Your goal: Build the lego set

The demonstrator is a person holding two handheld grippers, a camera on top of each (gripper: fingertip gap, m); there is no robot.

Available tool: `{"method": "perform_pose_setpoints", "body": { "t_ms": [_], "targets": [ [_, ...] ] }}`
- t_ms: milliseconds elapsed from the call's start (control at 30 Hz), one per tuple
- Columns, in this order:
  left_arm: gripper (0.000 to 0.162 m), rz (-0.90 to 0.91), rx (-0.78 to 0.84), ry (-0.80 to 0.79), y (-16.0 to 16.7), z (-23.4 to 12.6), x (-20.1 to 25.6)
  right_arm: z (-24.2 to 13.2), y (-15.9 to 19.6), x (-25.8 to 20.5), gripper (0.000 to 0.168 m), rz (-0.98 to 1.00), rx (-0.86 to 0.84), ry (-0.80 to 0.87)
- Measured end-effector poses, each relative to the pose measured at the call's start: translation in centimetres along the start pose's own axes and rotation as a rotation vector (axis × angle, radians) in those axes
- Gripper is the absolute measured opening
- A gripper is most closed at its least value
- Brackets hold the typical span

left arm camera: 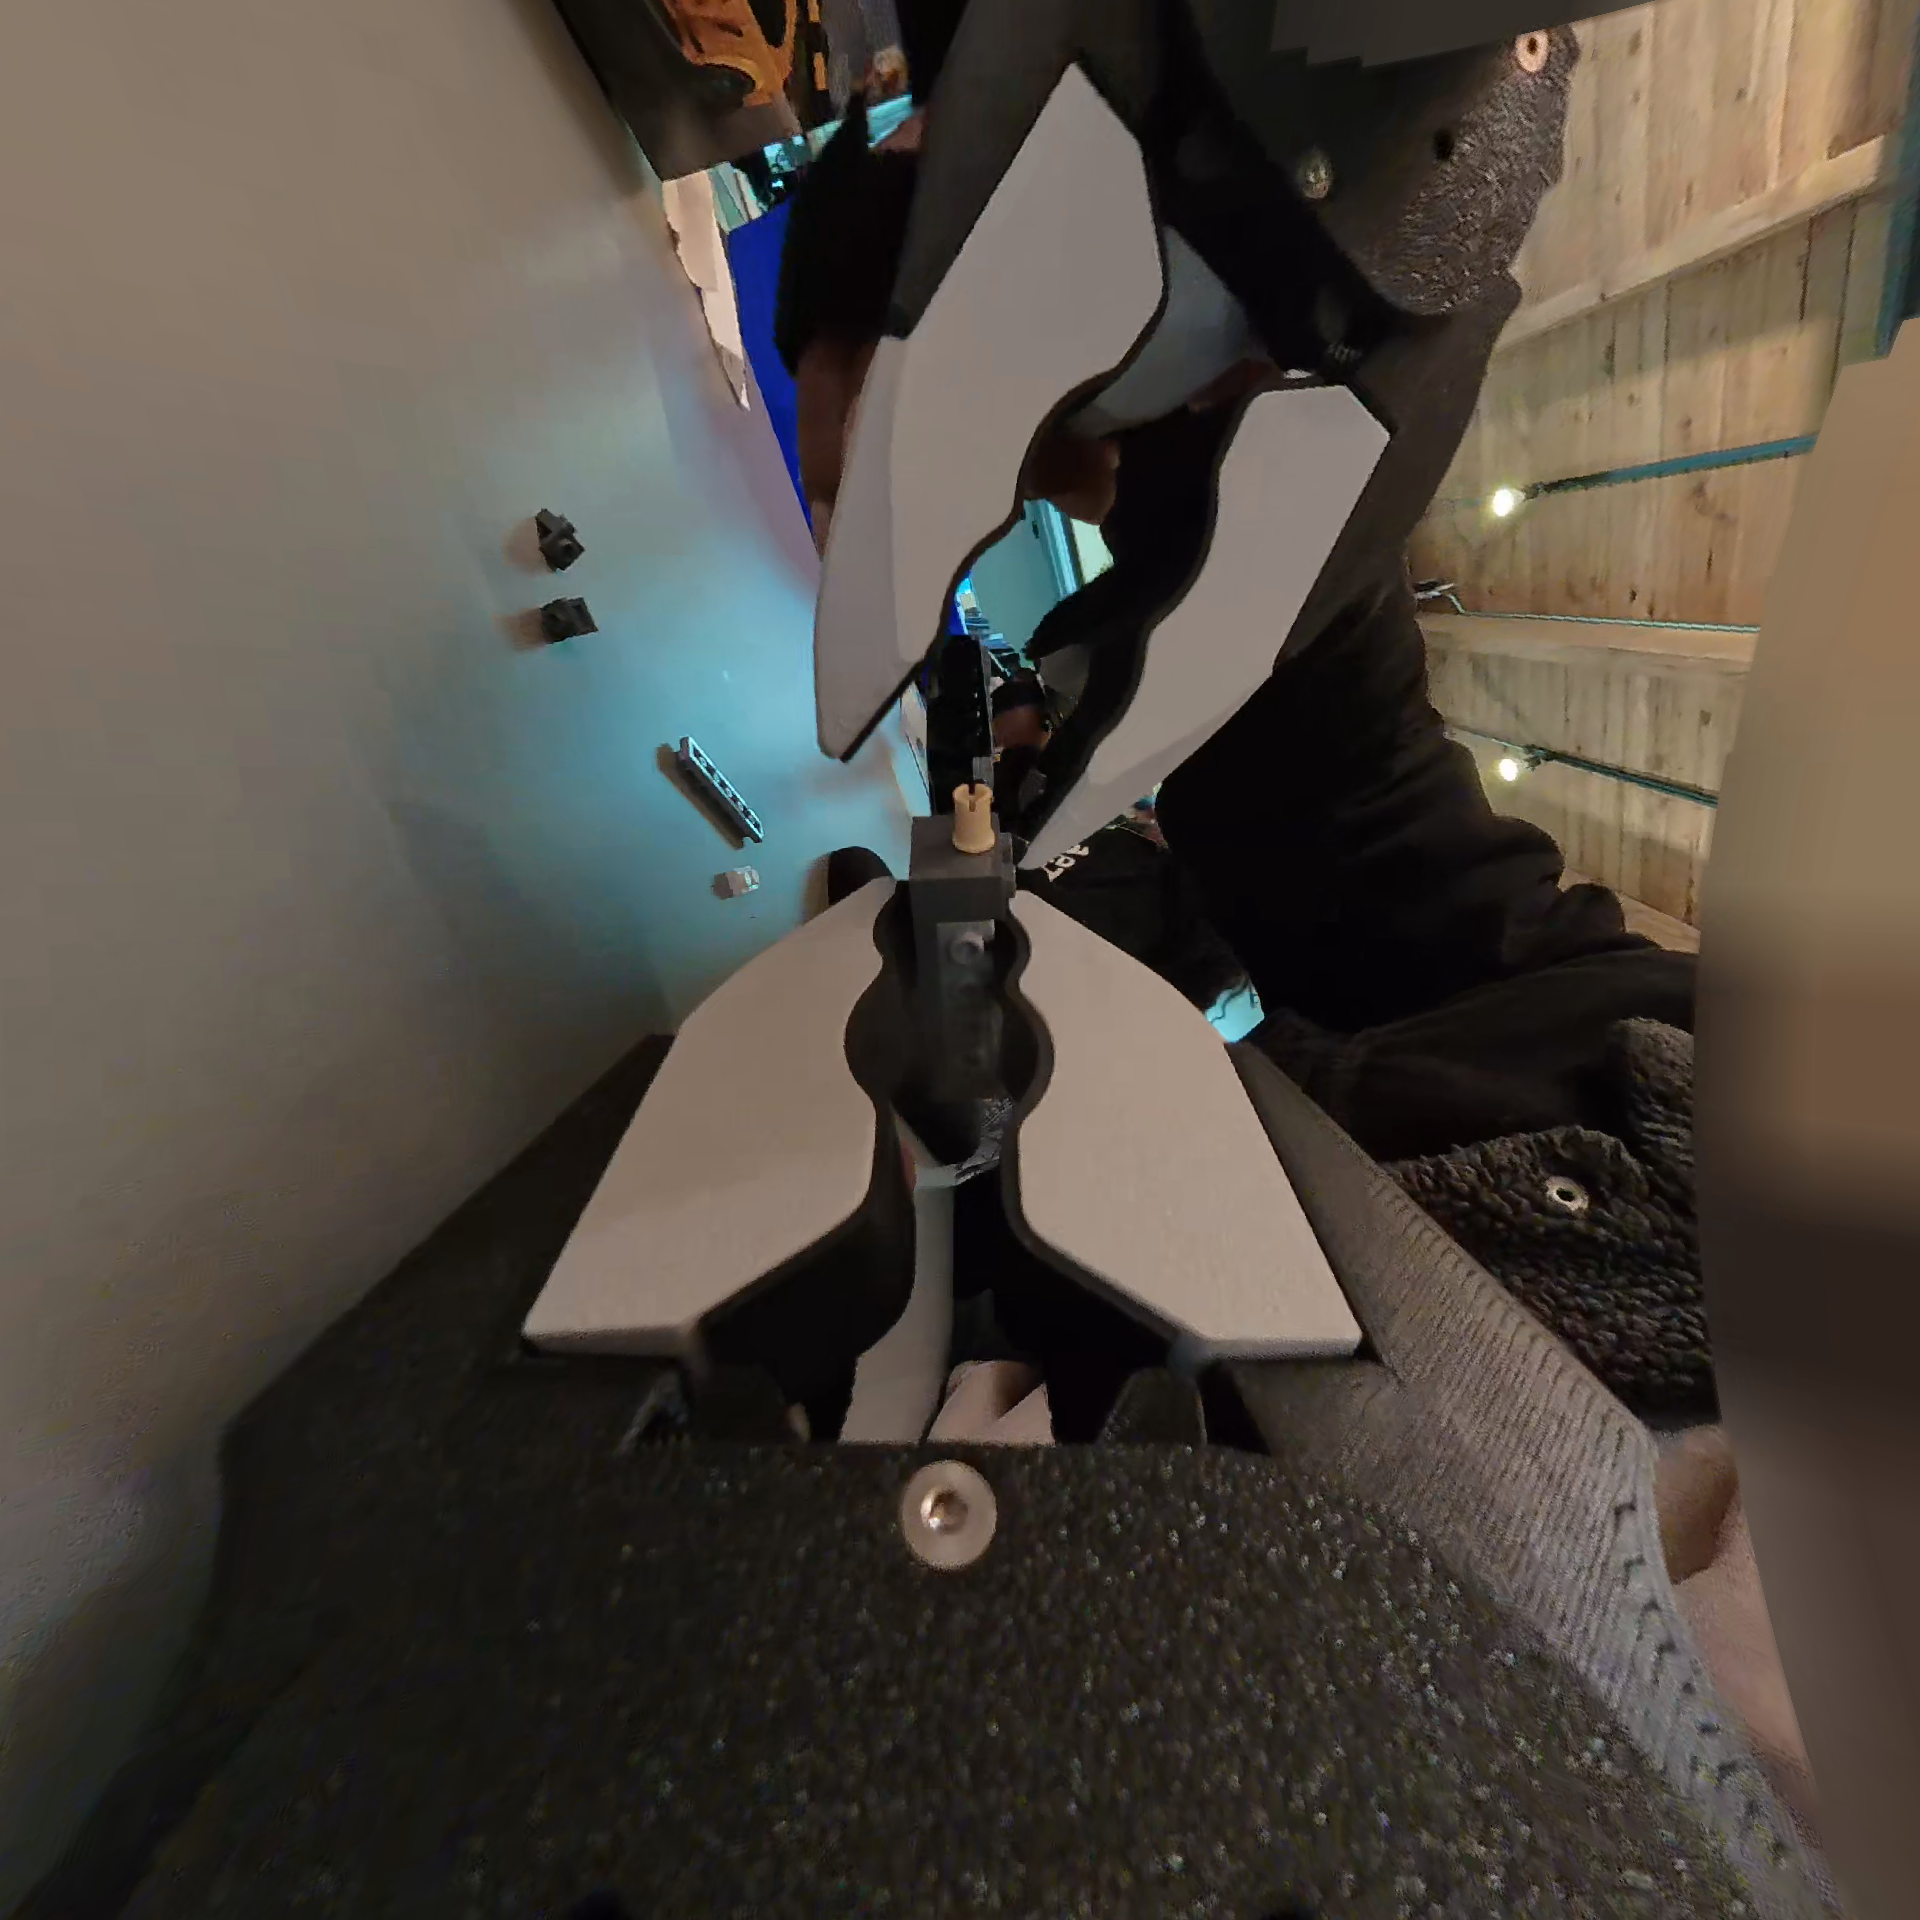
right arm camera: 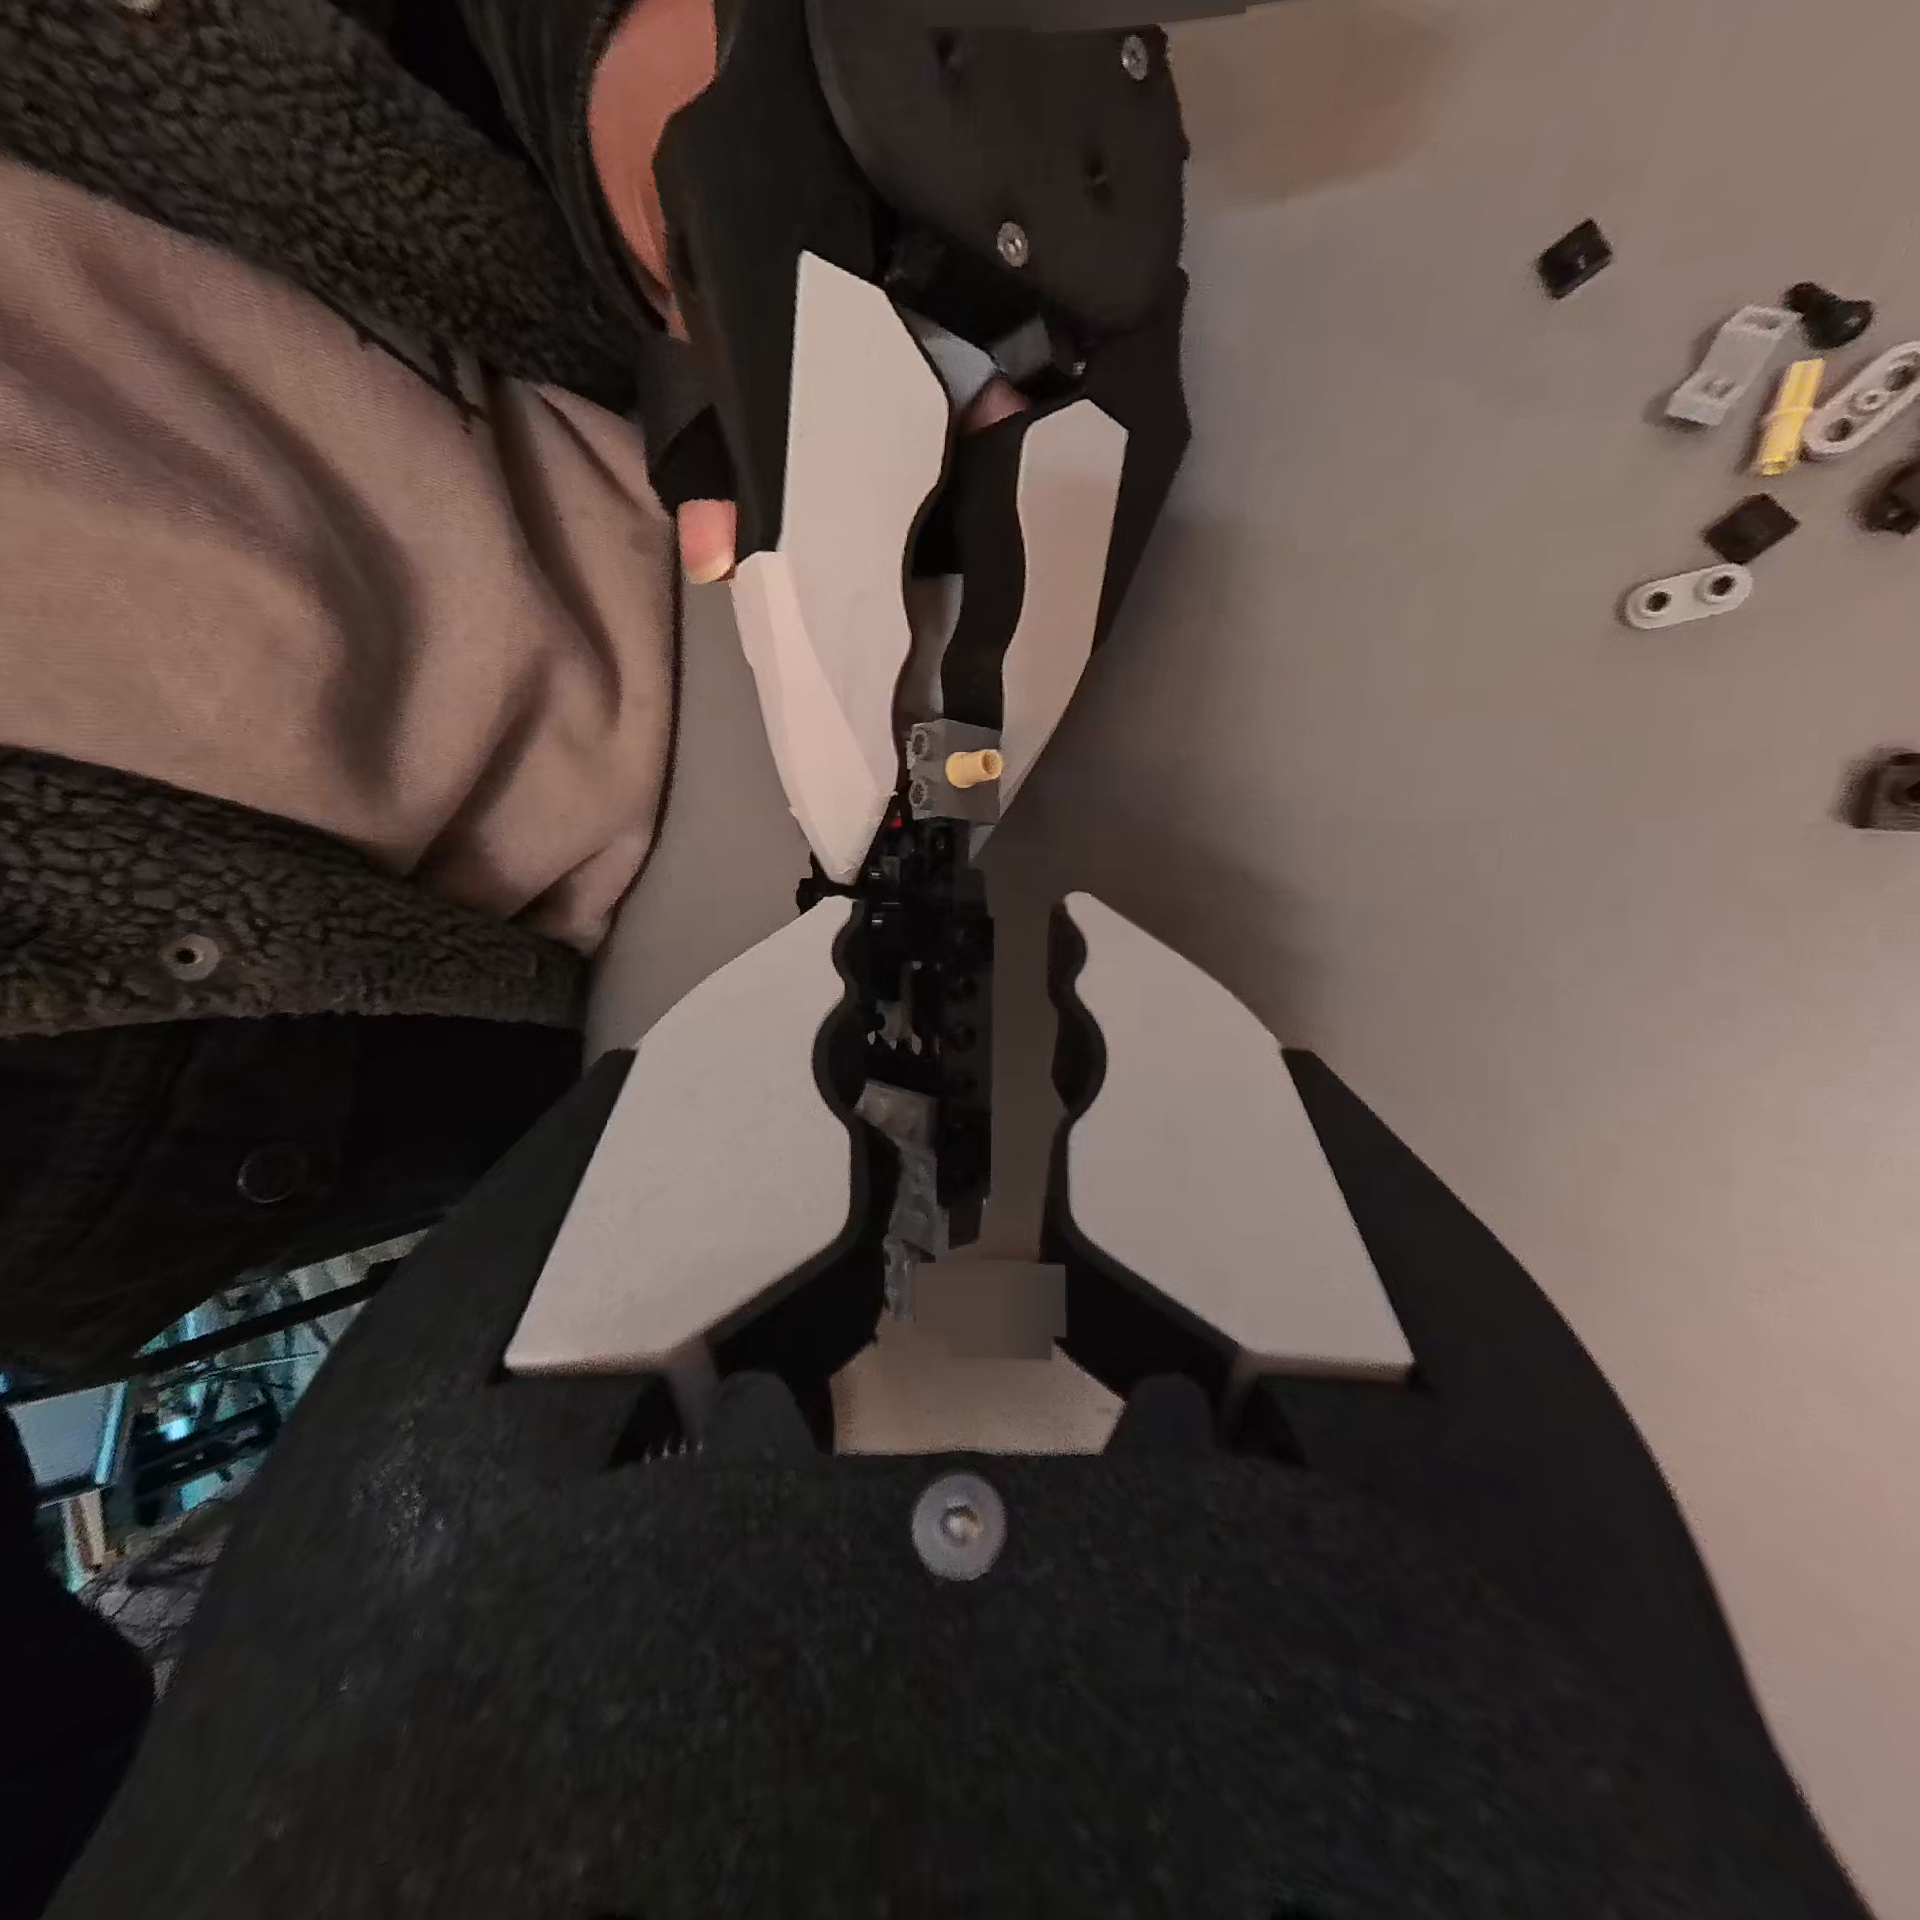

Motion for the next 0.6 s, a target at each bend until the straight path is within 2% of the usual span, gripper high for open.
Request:
{"method": "perform_pose_setpoints", "body": {
  "t_ms": [133,267,433,600],
  "targets": [
    [0.013,0.059,-0.02,0.005,0.2,0.1,0.5,0.0,-0.1,-0.9,0.022,0.003,0.029,-0.079],
    [0.013,0.178,-0.064,-0.046,0.5,0.3,1.0,0.0,0.1,-1.6,0.019,-0.013,0.022,-0.113],
    [0.013,0.284,-0.073,-0.089,0.6,0.3,1.4,-0.1,0.1,-2.0,0.019,-0.054,0.051,-0.074],
    [0.013,0.445,-0.062,-0.187,0.4,0.2,1.8,-0.5,-0.1,-2.5,0.018,-0.146,0.103,0.041]
  ]
}}
Point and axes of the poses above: each gripper's, where its closed fingertips meet, z out along the fingers, y out of its underside, x = y × z across the jaws, the point moved 3 cm from there along -z, back along the fingers, and after that the axes turned 8 degrees about -x, right-handed, at the moved point
